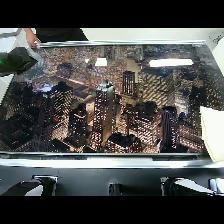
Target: Fold the clothes and pants, and hang the long-sleeved shirts on hangers.
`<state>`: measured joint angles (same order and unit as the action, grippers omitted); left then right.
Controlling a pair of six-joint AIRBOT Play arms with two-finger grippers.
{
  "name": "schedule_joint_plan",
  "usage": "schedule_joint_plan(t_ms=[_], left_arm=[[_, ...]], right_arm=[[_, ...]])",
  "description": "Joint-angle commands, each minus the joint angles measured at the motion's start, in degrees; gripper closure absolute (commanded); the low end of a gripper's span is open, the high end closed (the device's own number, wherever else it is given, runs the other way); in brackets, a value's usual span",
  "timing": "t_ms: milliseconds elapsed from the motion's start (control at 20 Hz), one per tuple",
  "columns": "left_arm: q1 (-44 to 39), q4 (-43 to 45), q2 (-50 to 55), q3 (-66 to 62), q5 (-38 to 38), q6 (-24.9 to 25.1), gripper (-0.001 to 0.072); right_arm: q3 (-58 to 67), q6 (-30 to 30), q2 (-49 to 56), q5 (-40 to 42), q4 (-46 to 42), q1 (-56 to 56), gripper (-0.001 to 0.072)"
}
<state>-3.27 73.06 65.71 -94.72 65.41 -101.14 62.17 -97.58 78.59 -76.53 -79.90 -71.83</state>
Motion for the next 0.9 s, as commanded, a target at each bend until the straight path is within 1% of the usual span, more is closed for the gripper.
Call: schedule_joint_plan(t_ms=[0, 150, 350, 400, 450, 500, 550, 700, 850], left_arm=[[0.0, 0.0, 0.0, 0.0, 0.0, 0.0, 0.0675], [0.0, 0.0, 0.0, 0.0, 0.0, 0.2, 0.0676], [0.0, 0.0, 0.0, 0.0, 0.0, 0.2, 0.0675], [0.0, 0.0, 0.0, 0.0, -0.1, 0.2, 0.0676], [0.0, 0.0, 0.0, 0.0, -0.1, 0.2, 0.0675], [0.0, 0.0, 0.0, 0.0, -0.3, 0.2, 0.0675], [0.0, 0.0, 0.0, 0.0, -0.5, 0.2, 0.0675], [0.0, 0.0, 0.0, 0.0, -0.4, 0.2, 0.0675], [0.0, 0.0, 0.0, 0.0, -0.4, 0.2, 0.0675]], right_arm=[[-2.5, 0.6, -0.7, 3.7, -5.2, 0.0, 0.0684], [-2.5, 1.4, -0.7, 6.3, -4.6, 0.0, 0.0684], [-2.5, 1.7, -0.7, 6.7, -4.5, 0.0, 0.0679], [-2.5, 0.6, -0.7, 6.4, -3.6, 0.0, 0.05], [-2.5, 0.6, -0.8, 6.2, -2.1, 0.0, 0.0153], [-1.6, 2.2, -1.0, 4.2, 0.0, 0.0, 0.0012], [0.3, 2.4, -1.4, 2.1, 0.7, 0.0, 0.0041], [12.9, -0.4, -1.7, -5.6, 0.7, 0.0, 0.0044], [25.2, -1.5, -1.7, -9.2, 1.3, 0.0, 0.0042]])
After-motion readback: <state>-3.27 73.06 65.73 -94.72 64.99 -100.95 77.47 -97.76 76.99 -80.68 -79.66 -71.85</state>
